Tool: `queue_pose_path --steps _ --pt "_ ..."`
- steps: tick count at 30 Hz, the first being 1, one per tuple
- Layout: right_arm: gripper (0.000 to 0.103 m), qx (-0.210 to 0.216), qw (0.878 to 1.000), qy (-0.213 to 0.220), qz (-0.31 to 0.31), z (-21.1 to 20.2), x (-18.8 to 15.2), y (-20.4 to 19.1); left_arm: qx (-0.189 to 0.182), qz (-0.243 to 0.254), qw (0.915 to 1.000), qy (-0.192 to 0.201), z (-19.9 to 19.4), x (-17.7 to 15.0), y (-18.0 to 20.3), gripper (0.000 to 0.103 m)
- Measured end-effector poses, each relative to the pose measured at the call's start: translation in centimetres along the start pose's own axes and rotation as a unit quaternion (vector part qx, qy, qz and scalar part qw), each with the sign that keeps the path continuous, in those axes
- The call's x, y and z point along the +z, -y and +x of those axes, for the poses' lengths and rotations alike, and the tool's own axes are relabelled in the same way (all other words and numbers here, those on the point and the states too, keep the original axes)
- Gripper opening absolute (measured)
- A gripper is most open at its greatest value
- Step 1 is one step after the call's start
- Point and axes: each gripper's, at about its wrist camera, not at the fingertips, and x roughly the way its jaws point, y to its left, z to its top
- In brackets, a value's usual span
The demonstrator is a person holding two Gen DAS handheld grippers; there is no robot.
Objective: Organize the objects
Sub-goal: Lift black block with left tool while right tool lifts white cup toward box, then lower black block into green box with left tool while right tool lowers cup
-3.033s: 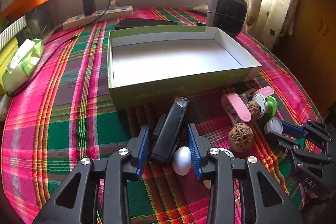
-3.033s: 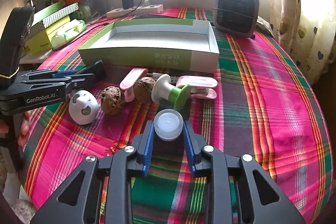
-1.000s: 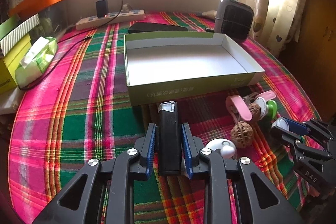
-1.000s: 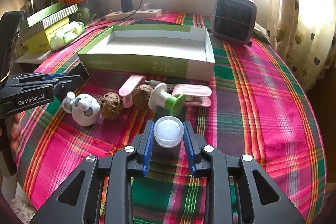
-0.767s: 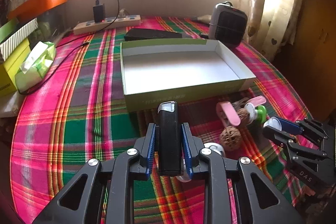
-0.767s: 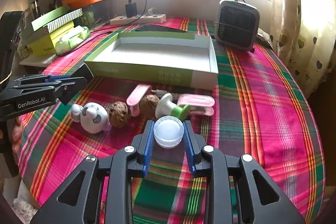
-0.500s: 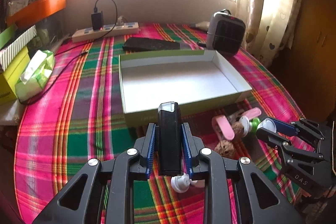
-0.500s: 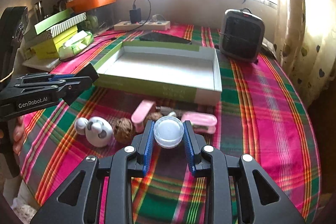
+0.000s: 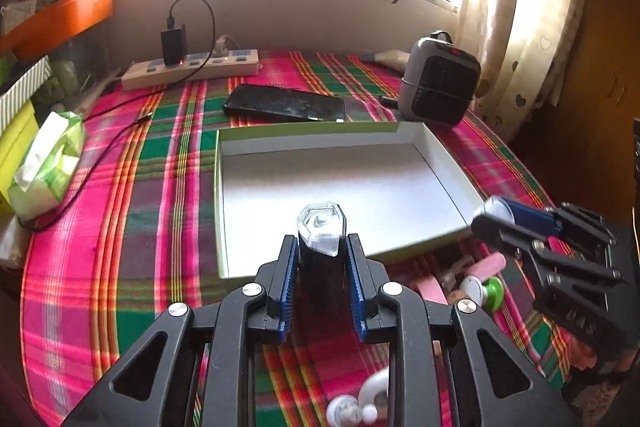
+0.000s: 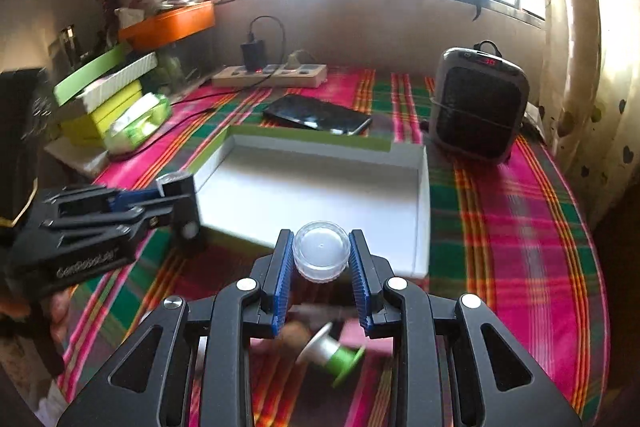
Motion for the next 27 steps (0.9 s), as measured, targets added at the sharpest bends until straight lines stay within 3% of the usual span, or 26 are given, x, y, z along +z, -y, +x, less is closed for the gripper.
queue_pose_path --steps 16,27 --pt "0.029 -0.003 1.000 -0.018 0.005 3.5 2.4 1.3 -0.003 -0.004 1.0000 0.008 0.6 2.5 -0.7 0.022" --pt "0.029 -0.011 0.999 -0.030 0.003 5.2 3.2 1.9 -0.011 -0.009 0.9998 -0.012 3.1 4.1 -1.0 0.021"
